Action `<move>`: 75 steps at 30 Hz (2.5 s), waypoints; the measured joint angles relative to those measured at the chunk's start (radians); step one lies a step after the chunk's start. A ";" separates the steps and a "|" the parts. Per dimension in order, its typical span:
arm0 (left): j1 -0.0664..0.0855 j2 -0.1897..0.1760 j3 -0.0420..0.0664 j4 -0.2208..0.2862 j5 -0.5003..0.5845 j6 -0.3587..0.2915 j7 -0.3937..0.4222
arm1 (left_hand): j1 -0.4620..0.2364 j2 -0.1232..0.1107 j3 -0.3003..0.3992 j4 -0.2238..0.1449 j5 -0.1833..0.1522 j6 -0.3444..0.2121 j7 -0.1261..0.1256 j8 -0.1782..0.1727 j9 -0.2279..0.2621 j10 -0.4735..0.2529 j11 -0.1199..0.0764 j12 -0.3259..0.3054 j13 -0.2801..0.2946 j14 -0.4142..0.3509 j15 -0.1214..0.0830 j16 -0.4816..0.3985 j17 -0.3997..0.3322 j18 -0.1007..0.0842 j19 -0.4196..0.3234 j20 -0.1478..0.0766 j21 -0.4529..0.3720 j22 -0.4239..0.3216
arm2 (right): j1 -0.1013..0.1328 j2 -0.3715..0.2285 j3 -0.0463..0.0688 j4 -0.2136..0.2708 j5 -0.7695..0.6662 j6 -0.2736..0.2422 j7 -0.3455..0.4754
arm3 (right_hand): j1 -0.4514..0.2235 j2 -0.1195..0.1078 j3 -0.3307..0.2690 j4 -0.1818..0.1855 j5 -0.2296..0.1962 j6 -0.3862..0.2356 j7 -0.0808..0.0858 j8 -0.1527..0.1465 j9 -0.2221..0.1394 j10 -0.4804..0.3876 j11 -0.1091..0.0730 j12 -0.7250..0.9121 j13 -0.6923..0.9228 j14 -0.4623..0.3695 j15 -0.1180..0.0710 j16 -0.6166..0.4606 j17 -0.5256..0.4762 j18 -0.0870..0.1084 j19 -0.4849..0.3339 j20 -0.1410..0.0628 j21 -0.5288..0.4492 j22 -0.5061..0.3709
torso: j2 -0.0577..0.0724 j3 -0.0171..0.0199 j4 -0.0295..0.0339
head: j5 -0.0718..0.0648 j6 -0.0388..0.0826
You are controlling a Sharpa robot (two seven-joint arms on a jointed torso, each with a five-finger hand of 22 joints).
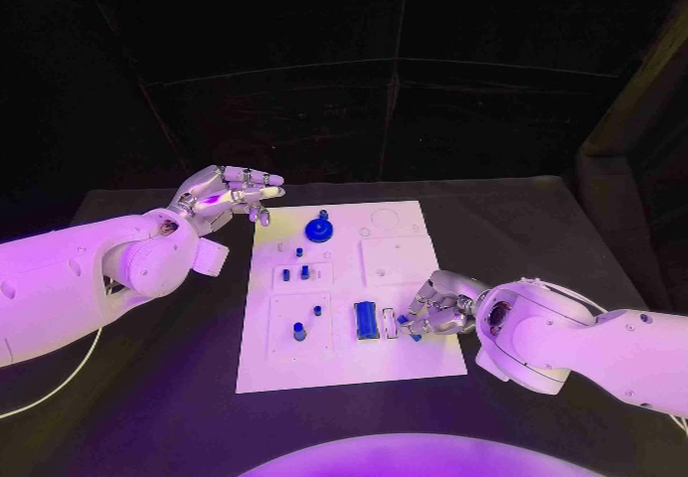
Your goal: Assemble the parts on the task board
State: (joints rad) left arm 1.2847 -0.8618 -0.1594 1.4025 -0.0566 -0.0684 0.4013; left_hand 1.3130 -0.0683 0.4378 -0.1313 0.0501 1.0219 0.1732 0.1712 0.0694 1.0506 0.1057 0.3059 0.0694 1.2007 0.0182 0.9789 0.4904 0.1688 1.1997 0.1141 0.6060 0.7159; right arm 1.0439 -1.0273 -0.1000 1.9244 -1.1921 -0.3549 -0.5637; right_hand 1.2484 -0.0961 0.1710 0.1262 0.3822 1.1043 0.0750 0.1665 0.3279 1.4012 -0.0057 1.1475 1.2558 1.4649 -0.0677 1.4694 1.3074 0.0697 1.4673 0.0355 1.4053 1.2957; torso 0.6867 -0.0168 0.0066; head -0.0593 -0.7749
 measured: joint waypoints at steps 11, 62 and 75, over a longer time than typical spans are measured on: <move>0.000 -0.002 0.000 0.002 0.000 0.001 -0.001 | 0.000 0.000 0.000 0.000 0.000 0.000 0.000 0.000 0.000 0.000 0.000 0.000 0.000 0.000 0.000 0.000 0.000 0.000 0.000 0.000 0.000 0.000 | 0.000 0.042 0.000 -0.016 0.010 -0.016 -0.009 | -0.038 0.017 -0.013 0.022 0.027 0.028 -0.017 0.015 0.013 0.010 -0.010 0.011 0.009 0.000 -0.008 0.004 0.000 0.000 -0.004 -0.004 0.007 0.012 | 0.001 0.0004 0.0000 | 0.004 -0.002; 0.000 -0.004 -0.001 0.003 0.000 0.005 -0.006 | 0.000 0.000 0.000 0.000 0.000 0.000 0.000 0.000 0.000 0.000 0.000 0.000 0.000 0.000 0.000 0.000 0.000 0.000 0.000 0.000 0.000 0.000 | 0.000 0.058 0.000 -0.016 -0.044 -0.008 -0.026 | -0.123 0.065 -0.237 0.139 -0.218 0.046 -0.028 0.031 0.063 0.028 -0.021 -0.010 0.001 0.004 -0.019 0.015 0.000 0.000 0.000 -0.014 0.019 0.012 | -0.001 0.0005 -0.0021 | 0.005 -0.001; 0.000 -0.004 -0.001 0.002 0.000 0.005 -0.007 | 0.000 0.000 -0.003 -0.003 0.000 0.000 0.000 0.000 0.000 0.000 0.000 0.000 0.000 0.000 0.000 0.000 -0.002 0.000 0.000 0.000 -0.005 -0.002 | 0.000 0.052 0.000 -0.045 -0.094 0.001 0.004 | -0.103 0.049 -0.312 0.136 -0.285 0.014 -0.012 0.015 0.063 0.024 -0.010 -0.007 0.010 0.004 -0.018 0.010 0.000 0.000 0.000 -0.014 0.007 0.011 | -0.001 -0.0001 -0.0001 | 0.003 0.004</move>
State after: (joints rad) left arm 1.2848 -0.8654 -0.1603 1.4046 -0.0566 -0.0634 0.3945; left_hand 1.3130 -0.0683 0.4350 -0.1341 0.0501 1.0219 0.1732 0.1708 0.0694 1.0506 0.1056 0.3059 0.0694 1.2008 0.0182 0.9789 0.4883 0.1688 1.1996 0.1141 0.6008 0.7143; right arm 1.0437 -0.9753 -0.0998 1.8796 -1.2862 -0.3544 -0.5599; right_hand 1.1449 -0.0472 -0.1409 0.2621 0.0969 1.1187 0.0635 0.1819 0.3909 1.4256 -0.0158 1.1403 1.2655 1.4687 -0.0862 1.4799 1.3076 0.0696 1.4672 0.0214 1.4124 1.3064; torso 0.6858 -0.0169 0.0065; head -0.0564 -0.7711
